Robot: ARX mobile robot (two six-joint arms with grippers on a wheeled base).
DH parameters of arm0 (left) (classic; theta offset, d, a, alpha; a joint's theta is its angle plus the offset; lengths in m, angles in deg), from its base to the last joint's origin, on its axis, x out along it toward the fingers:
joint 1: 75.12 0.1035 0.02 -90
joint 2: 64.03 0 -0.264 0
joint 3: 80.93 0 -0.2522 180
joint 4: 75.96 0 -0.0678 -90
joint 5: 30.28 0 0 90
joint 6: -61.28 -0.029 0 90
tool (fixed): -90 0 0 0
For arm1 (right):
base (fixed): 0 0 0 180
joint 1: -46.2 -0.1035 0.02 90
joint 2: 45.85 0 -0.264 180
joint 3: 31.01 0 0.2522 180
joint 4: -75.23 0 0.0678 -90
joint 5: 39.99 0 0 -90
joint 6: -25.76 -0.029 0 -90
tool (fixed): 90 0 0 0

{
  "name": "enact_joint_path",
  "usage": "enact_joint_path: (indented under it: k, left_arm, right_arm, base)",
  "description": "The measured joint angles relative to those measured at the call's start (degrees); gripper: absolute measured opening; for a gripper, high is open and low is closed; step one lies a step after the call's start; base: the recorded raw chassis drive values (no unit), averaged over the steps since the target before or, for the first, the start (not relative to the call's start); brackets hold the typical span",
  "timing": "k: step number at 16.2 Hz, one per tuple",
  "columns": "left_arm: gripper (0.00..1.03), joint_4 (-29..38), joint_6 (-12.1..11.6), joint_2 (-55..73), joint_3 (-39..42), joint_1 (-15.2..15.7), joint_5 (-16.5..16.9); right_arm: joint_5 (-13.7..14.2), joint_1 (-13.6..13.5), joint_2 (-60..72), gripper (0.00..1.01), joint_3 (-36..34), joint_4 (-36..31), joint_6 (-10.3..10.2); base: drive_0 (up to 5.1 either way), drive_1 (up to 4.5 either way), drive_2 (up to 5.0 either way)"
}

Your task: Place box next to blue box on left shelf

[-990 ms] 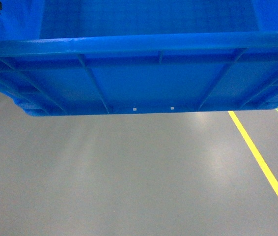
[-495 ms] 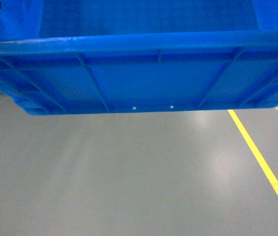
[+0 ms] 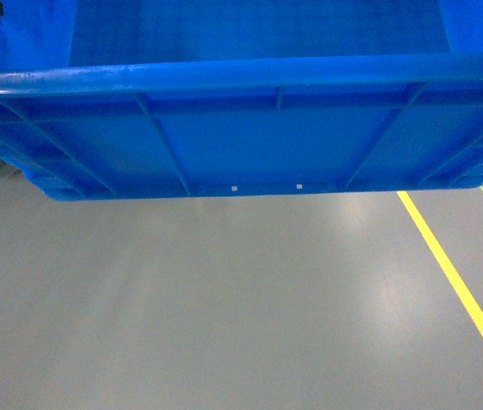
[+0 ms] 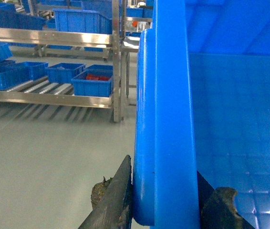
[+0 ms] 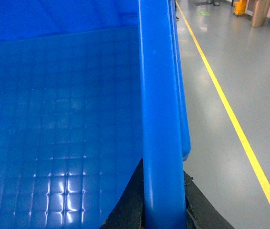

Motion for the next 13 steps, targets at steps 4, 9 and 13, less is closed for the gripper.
enact_joint_path:
  k: [4, 9, 13]
  left_arm:
    - [0.2, -0.09, 0.0, 0.0, 0.0, 0.0, -0.07]
    - [0.2, -0.26, -0.04, 0.0, 0.0, 0.0, -0.07]
    - [0.2, -0.26, -0.02, 0.0, 0.0, 0.0, -0.13]
  right_arm:
    - [-0.02, 0.0, 0.0, 0.08, 0.0, 0.02, 0.02]
    - [-0.02, 0.0, 0.0, 0.08, 0.0, 0.24, -0.07]
    - [-0.04, 0.0, 0.0, 0.08, 0.0, 0.24, -0.07]
  base:
    - [0.0, 4.32, -4.3]
    - [0.1, 4.46, -4.2]
    - [0.1, 4.44, -4.2]
